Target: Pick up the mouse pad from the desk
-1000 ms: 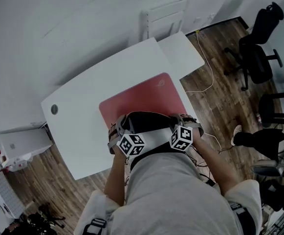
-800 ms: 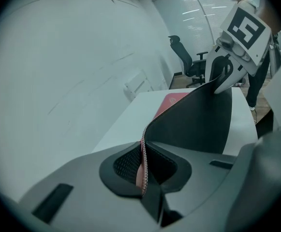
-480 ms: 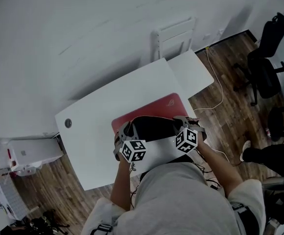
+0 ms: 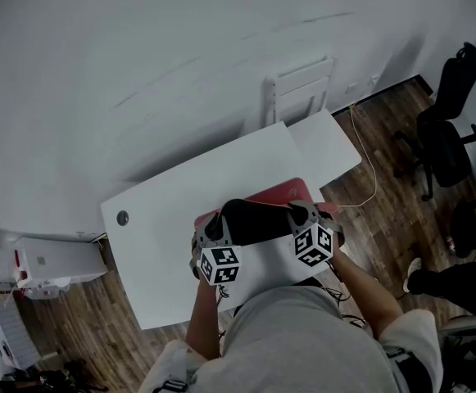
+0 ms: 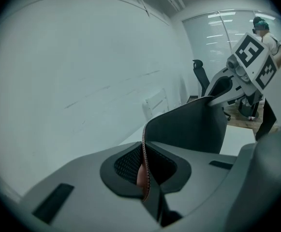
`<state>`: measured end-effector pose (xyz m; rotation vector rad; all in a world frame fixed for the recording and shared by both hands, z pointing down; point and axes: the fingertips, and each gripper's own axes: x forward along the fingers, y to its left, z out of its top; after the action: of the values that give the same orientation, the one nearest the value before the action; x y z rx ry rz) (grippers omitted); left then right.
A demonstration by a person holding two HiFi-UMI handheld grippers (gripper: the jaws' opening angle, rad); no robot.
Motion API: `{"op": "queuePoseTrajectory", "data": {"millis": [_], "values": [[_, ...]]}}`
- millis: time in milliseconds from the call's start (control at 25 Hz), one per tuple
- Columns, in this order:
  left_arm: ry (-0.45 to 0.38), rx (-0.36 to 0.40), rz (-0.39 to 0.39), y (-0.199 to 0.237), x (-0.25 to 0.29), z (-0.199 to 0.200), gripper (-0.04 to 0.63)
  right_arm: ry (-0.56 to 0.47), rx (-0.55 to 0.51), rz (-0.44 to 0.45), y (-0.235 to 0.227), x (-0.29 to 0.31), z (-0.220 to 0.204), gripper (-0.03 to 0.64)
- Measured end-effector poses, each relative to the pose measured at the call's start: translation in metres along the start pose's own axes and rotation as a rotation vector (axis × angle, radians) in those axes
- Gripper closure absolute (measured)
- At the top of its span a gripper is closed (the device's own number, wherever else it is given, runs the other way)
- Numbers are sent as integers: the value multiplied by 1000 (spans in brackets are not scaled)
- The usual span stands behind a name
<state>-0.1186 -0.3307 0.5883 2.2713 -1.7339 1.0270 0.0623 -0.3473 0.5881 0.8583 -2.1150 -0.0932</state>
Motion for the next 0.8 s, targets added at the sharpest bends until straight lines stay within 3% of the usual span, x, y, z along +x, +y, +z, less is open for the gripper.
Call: {"op": "queuePoseTrajectory", "data": {"millis": [320, 560, 800], "values": [[-67, -4, -32, -4, -11, 28, 568, -115, 50, -19, -5, -14, 48, 566], [-131, -122, -33, 19, -30, 44, 568, -168, 67, -62, -9, -31, 76, 567], [-224, -155, -30, 31, -59, 70, 568, -233, 116, -110, -20, -55, 98, 568]]}}
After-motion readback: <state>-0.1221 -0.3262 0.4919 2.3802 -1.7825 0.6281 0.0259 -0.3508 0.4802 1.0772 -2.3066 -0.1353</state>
